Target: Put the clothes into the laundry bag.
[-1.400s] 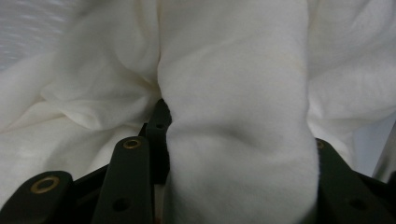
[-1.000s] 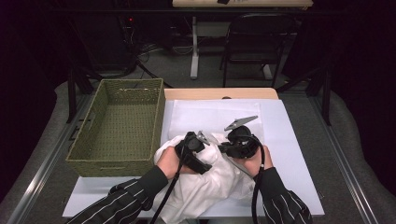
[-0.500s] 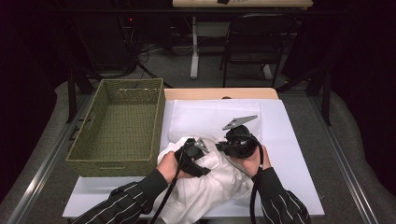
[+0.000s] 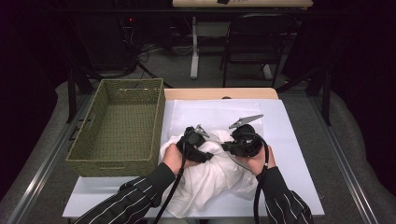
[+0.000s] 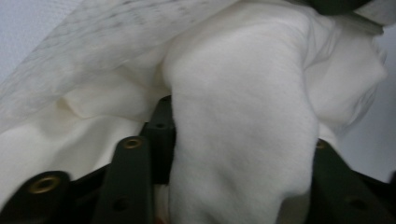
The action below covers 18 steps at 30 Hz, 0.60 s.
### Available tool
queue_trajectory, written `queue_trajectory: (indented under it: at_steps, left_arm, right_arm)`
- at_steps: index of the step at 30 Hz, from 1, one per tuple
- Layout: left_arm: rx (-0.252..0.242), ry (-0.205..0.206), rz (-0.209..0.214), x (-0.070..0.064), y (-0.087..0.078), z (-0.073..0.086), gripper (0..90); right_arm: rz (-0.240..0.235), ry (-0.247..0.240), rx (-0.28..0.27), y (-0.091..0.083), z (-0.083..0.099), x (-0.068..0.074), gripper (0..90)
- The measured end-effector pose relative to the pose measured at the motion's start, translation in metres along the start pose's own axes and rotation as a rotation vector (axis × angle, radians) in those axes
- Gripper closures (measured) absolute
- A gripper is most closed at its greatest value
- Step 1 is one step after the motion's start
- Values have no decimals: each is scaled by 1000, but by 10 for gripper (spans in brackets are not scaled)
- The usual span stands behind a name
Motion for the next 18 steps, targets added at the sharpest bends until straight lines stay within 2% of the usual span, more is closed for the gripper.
queue_trajectory:
  at_steps: [3, 4, 5, 7, 8, 10, 14, 15, 18]
  left_arm:
    - [-5, 99, 4, -5, -6, 3, 307]
    - [-13, 107, 7, -5, -9, 4, 283]
    - [-23, 106, 33, -7, -12, 5, 244]
    - [-25, 95, 41, -4, -18, 10, 169]
    - [-22, 92, 56, -3, -20, 13, 165]
    - [-32, 69, 56, -2, -21, 19, 167]
    - [-67, 75, 68, -7, -17, 28, 175]
    - [-84, 72, 61, -8, -15, 30, 185]
    - [-112, 51, 48, -8, -10, 33, 297]
  right_arm:
    - [14, -2, 16, 2, 3, -3, 857]
    - [22, -4, 20, 2, 4, -4, 836]
    - [24, 2, 20, 2, 5, -5, 814]
    - [27, 10, 20, 3, 6, -6, 789]
    - [26, 12, 21, 4, 6, -6, 760]
    - [21, 10, 23, 6, 6, -5, 690]
    - [37, 8, 44, 10, 8, -5, 647]
    - [42, 1, 46, 10, 8, -5, 663]
    - [45, -8, 45, 11, 8, -4, 782]
Point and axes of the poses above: each handheld gripper's, and its own axes: y roughly forward along the jaws, z roughly out of its underside, x roughly to its left, the point moved 9 cm from there along y, roughly forward along the jaws, and after that the axes turned 15 degrees about -z, right-handed, at the moved point
